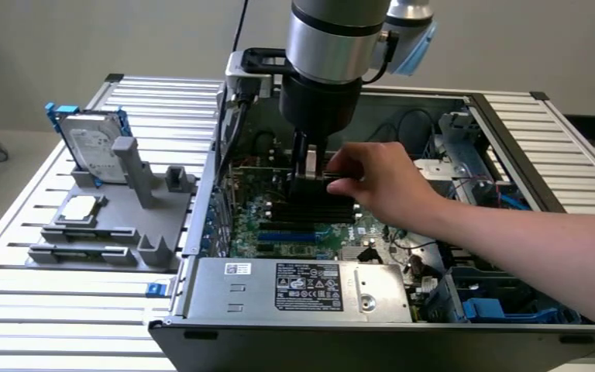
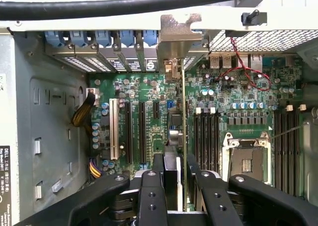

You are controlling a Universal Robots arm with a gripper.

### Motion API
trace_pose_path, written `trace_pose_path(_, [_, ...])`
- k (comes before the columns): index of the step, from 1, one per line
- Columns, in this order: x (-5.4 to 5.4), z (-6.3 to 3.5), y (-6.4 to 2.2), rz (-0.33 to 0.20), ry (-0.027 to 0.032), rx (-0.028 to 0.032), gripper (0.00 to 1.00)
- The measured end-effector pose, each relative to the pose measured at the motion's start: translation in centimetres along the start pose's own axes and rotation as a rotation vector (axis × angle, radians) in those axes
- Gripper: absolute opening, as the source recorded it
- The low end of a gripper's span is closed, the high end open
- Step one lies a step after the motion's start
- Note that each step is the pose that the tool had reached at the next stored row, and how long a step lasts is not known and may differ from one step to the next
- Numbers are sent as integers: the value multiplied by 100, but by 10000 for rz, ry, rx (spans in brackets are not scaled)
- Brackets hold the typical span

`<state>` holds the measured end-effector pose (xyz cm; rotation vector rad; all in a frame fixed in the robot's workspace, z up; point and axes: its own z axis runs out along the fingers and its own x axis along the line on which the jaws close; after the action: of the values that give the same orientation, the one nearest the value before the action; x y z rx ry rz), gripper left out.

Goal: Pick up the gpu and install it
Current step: 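Insert the gpu into the slot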

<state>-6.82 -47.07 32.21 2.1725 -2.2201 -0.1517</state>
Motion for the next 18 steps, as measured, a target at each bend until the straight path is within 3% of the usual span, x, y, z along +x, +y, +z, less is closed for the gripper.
trace_pose_path(2, [2,0,0,0,-1,0,36])
trace_pose_path(3, [3,0,0,0,-1,0,43])
trace_pose_path(18, [20,0,-1,-1,-1,0,41])
